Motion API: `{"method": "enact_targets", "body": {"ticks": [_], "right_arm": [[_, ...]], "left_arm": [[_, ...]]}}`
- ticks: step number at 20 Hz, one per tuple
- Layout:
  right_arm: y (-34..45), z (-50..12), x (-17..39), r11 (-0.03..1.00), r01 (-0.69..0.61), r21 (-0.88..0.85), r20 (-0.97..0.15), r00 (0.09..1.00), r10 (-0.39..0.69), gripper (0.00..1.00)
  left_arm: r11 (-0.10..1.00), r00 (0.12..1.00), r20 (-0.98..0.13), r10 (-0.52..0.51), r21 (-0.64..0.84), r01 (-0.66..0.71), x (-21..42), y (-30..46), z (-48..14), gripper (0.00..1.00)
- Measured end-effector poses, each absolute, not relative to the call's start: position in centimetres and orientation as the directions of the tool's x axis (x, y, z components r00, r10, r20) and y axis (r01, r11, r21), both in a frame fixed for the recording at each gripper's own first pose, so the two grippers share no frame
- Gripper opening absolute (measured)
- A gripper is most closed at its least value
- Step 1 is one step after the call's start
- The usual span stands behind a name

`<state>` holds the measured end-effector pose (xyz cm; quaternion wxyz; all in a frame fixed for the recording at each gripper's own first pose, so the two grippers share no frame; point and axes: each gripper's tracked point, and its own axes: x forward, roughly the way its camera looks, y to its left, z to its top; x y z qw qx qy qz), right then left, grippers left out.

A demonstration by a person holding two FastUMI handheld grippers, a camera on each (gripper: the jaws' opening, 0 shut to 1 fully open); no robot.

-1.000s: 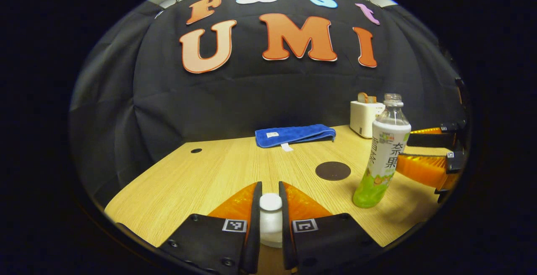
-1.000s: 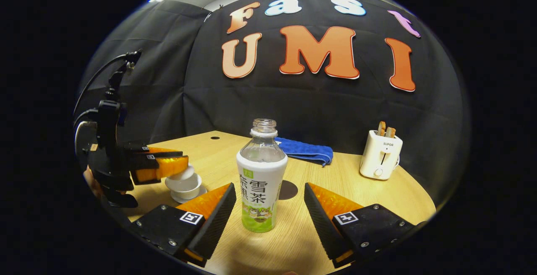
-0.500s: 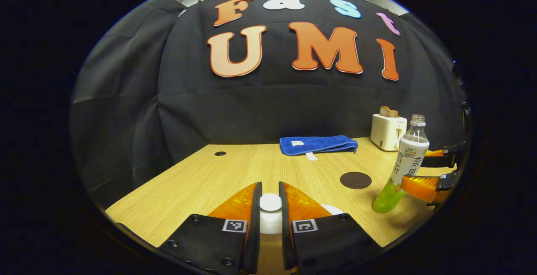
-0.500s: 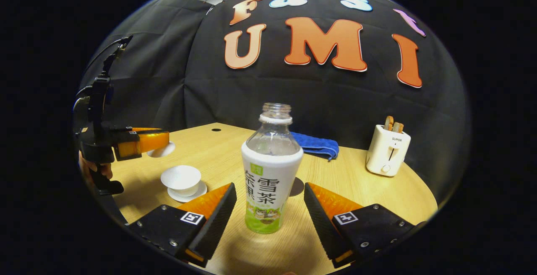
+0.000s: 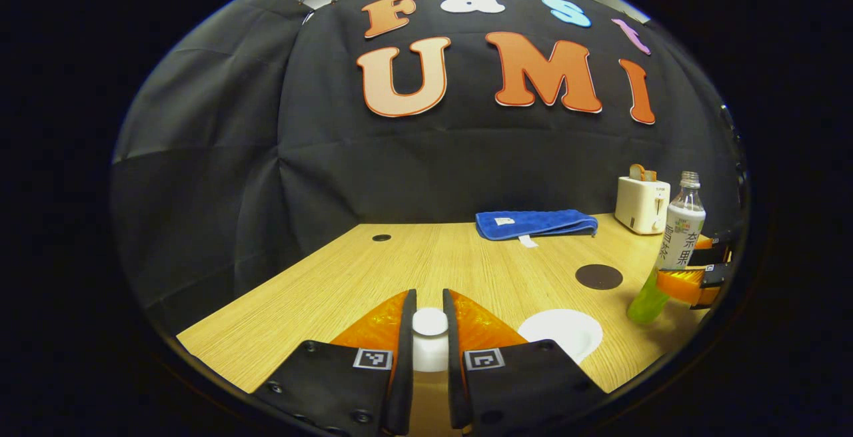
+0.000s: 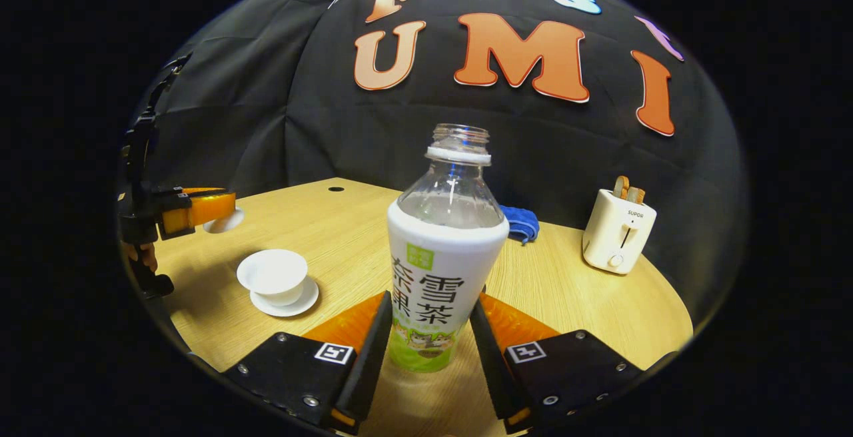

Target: Open the teacup lid with one hand, grasp the water bottle and pour water into the teacup with the other hand; after pouring, place the water bottle on the coaster and then close the teacup lid.

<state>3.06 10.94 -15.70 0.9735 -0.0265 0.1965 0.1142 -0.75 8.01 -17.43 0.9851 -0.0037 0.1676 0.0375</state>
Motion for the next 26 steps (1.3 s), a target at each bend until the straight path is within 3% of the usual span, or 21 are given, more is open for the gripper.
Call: {"method": "enact_targets", "body": {"ticks": [4,8,9,12,16,22,26], "right_arm": [[11.0,-15.1,3.3,0.967,-0.24,-0.081,-0.382,0.904,0.193,0.63],[10.1,-14.6,3.6,0.948,-0.24,-0.208,-0.379,0.914,0.148,0.63],[10.0,-14.3,3.8,0.939,-0.241,-0.247,-0.372,0.918,0.138,0.59],[9.6,-13.5,4.3,0.897,-0.239,-0.372,-0.35,0.931,0.103,0.63],[9.0,-12.3,5.3,0.807,-0.204,-0.554,-0.305,0.952,0.031,0.63],[10.0,-11.0,6.4,0.684,-0.208,-0.7,-0.265,0.964,0.022,0.62],[10.3,-9.3,7.1,0.553,-0.148,-0.82,-0.169,0.986,0.013,0.62]], "left_arm": [[0.996,0.938,-0.339,0.078,-0.008,-0.086,-0.9,8.9,-17.9,0.25],[0.995,0.937,-0.338,0.091,0.0,-0.096,-1.0,9.9,-18.1,0.25],[0.995,0.937,-0.336,0.092,-0.001,-0.098,-1.0,10.0,-18.1,0.24],[0.994,0.937,-0.336,0.099,-0.01,-0.108,-1.4,10.6,-18.1,0.25],[0.992,0.933,-0.341,0.113,-0.013,-0.125,-1.5,11.7,-18.5,0.24],[0.991,0.932,-0.339,0.125,0.001,-0.133,-2.2,12.7,-18.6,0.25],[0.991,0.934,-0.331,0.132,0.013,-0.136,-2.5,13.2,-18.4,0.24]]}}
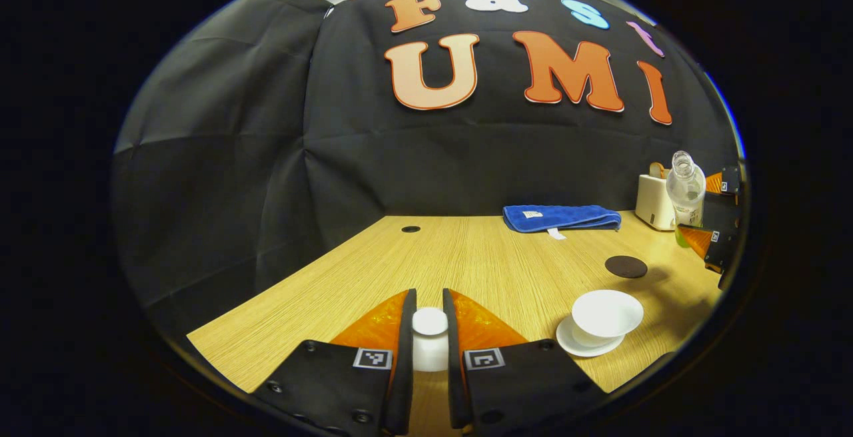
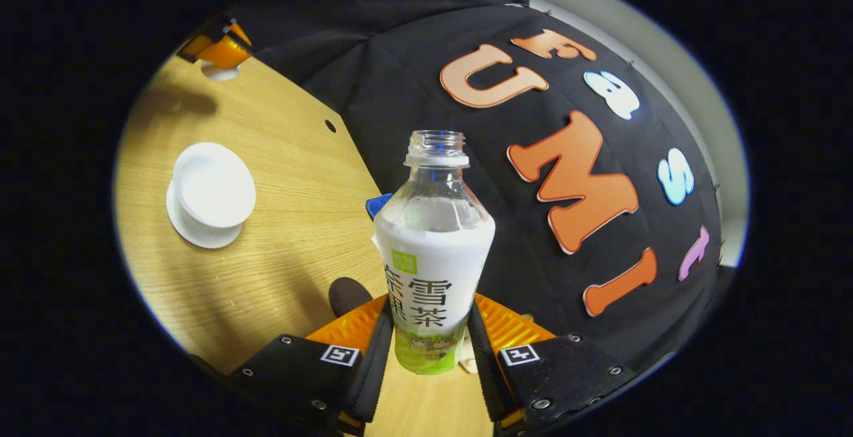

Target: Open the teacup lid with one hand, grasp the water bottle and pour water into the teacup with the other hand; after pouring, place the water bottle on the coaster and then close the teacup lid.

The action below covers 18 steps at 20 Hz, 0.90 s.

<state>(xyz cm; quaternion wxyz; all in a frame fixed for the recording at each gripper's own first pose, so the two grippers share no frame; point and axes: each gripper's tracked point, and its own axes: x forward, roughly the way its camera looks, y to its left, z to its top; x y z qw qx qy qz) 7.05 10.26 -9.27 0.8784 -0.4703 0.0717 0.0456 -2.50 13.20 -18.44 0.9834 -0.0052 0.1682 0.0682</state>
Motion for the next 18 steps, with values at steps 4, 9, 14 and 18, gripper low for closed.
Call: {"method": "enact_targets", "body": {"ticks": [4,9,14,18], "right_arm": [[10.8,-8.8,7.2,0.445,-0.12,-0.887,-0.122,0.992,0.025,0.62],[11.8,-8.3,7.1,0.343,-0.095,-0.934,-0.083,0.995,0.049,0.62],[13.1,-7.7,6.8,0.219,-0.047,-0.975,-0.026,0.995,0.096,0.62],[13.3,-7.7,7.0,0.128,-0.012,-0.992,0.003,0.994,0.109,0.62]], "left_arm": [[0.991,0.935,-0.328,0.131,0.018,-0.132,-2.7,13.4,-18.5,0.25],[0.991,0.935,-0.33,0.132,0.017,-0.134,-3.1,14.0,-18.6,0.24],[0.991,0.934,-0.335,0.127,0.007,-0.132,-3.4,14.1,-18.8,0.25],[0.99,0.931,-0.341,0.133,0.01,-0.138,-3.8,14.6,-19.1,0.24]]}}
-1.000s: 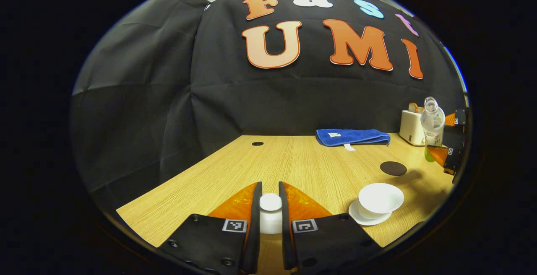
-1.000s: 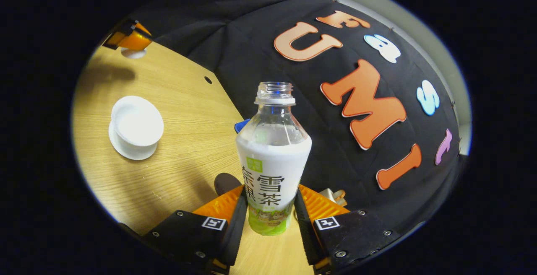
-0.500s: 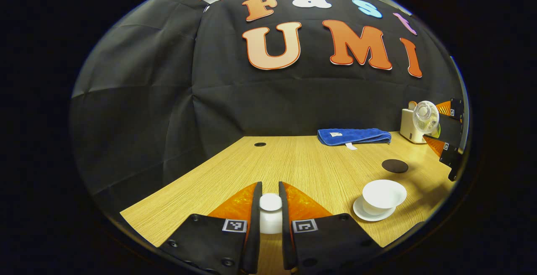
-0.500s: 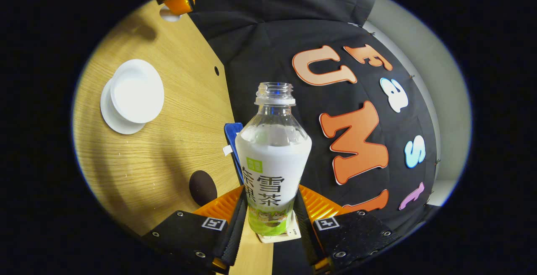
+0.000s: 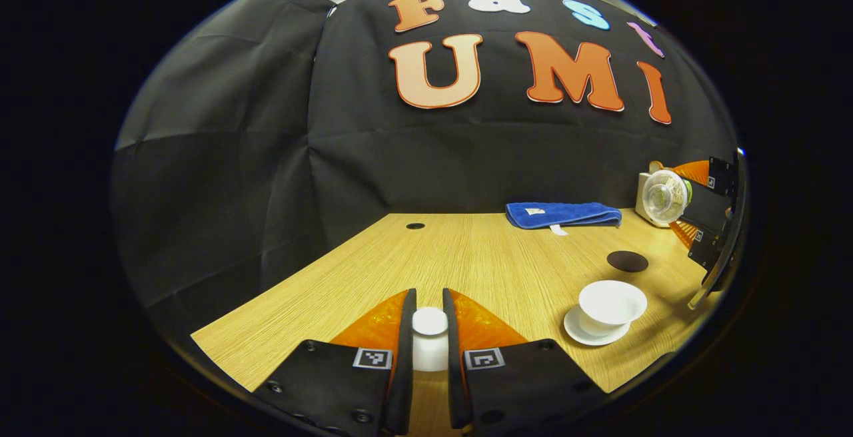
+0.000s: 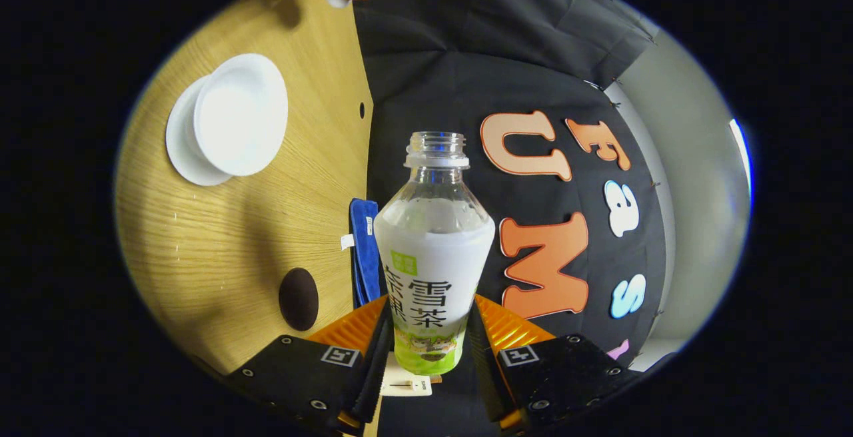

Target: Open the teacup lid with one hand, grasp the water bottle and pour water into the teacup with the other hand; after pouring, place the water bottle on the coaster and then close the teacup lid.

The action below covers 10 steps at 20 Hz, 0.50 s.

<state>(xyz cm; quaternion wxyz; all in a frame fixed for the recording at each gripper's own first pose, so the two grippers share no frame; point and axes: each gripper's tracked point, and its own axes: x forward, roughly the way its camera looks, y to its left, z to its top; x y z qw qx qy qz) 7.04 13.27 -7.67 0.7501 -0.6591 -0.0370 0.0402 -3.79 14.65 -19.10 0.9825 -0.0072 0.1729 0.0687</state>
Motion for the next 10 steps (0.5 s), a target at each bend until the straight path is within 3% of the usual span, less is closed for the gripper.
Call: {"method": "enact_targets", "body": {"ticks": [10], "right_arm": [[14.0,-8.4,6.4,-0.017,-0.01,-1.0,-0.012,0.988,0.154,0.62]], "left_arm": [[0.99,0.923,-0.362,0.133,0.015,-0.137,-4.1,15.4,-20.0,0.25]]}}
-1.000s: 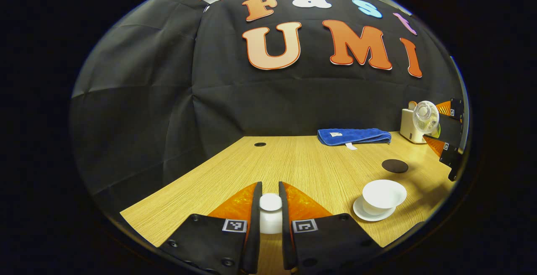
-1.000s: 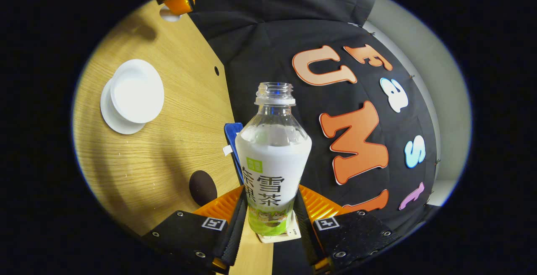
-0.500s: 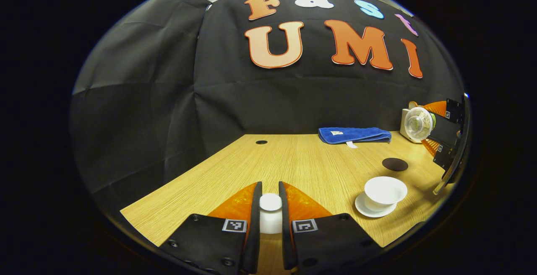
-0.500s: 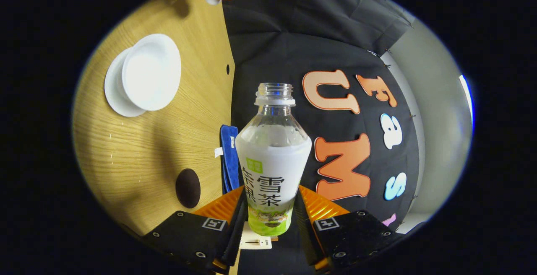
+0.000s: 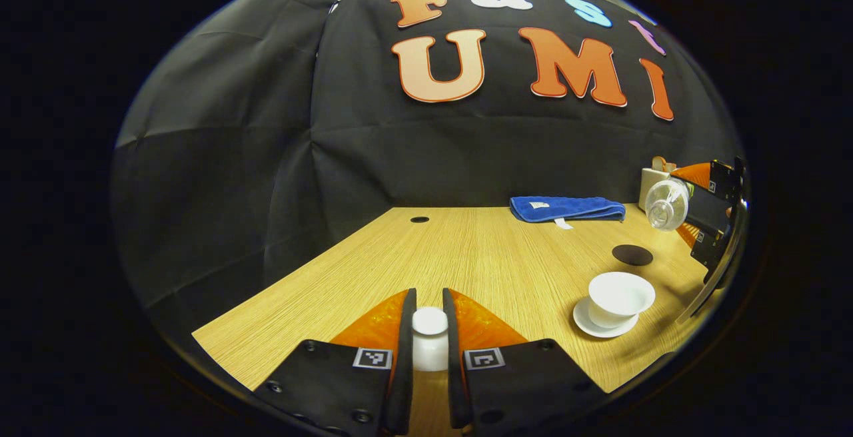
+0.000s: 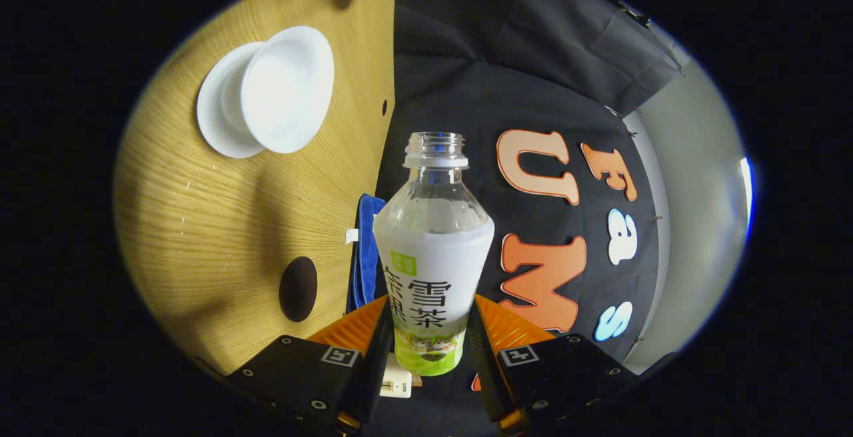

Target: Open the teacup lid with one hand, grasp the water bottle and pour water into the teacup with the other hand; after pouring, place the water bottle on the coaster and then close the teacup lid.

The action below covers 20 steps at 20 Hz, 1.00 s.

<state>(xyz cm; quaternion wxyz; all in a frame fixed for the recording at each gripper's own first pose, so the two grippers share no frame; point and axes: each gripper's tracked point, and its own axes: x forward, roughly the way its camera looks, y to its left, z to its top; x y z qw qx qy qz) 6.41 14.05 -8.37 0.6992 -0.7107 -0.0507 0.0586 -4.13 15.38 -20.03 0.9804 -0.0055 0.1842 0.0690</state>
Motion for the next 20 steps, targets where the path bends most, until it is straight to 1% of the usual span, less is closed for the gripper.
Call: {"method": "enact_targets", "body": {"ticks": [4,9,11,12,13,15,16,17,20], "right_arm": [[14.62,-8.88,6.34,-0.078,0.006,-0.997,-0.008,0.985,0.17,0.62],[14.4,-8.68,6.57,-0.124,0.038,-0.992,0.015,0.983,0.182,0.61],[14.32,-8.68,6.77,-0.132,0.043,-0.99,0.019,0.983,0.183,0.61],[14.25,-8.52,6.82,-0.136,0.048,-0.99,0.022,0.983,0.185,0.62],[14.3,-8.46,6.69,-0.143,0.054,-0.988,0.027,0.982,0.187,0.62],[14.38,-8.5,6.56,-0.151,0.067,-0.986,0.037,0.981,0.192,0.61],[14.42,-8.51,6.59,-0.154,0.072,-0.985,0.041,0.98,0.193,0.61],[14.49,-8.48,6.51,-0.158,0.078,-0.984,0.046,0.979,0.196,0.61],[14.79,-8.57,6.13,-0.176,0.103,-0.979,0.065,0.976,0.208,0.61]], "left_arm": [[0.991,0.923,-0.365,0.125,0.006,-0.132,-4.14,15.25,-20.16,0.25],[0.992,0.921,-0.37,0.12,0.004,-0.127,-4.33,15.3,-20.32,0.25],[0.992,0.921,-0.37,0.119,0.003,-0.127,-4.21,15.31,-20.35,0.25],[0.992,0.92,-0.372,0.122,0.004,-0.13,-4.27,15.43,-20.43,0.24],[0.991,0.917,-0.379,0.123,0.002,-0.132,-4.34,15.55,-20.54,0.25],[0.991,0.916,-0.383,0.122,-0.001,-0.132,-4.28,15.55,-20.67,0.25],[0.991,0.916,-0.382,0.121,-0.002,-0.131,-4.36,15.51,-20.51,0.24],[0.991,0.917,-0.38,0.121,-0.002,-0.132,-4.29,15.58,-20.49,0.25],[0.992,0.919,-0.377,0.115,-0.001,-0.125,-4.38,15.48,-20.53,0.25]]}}
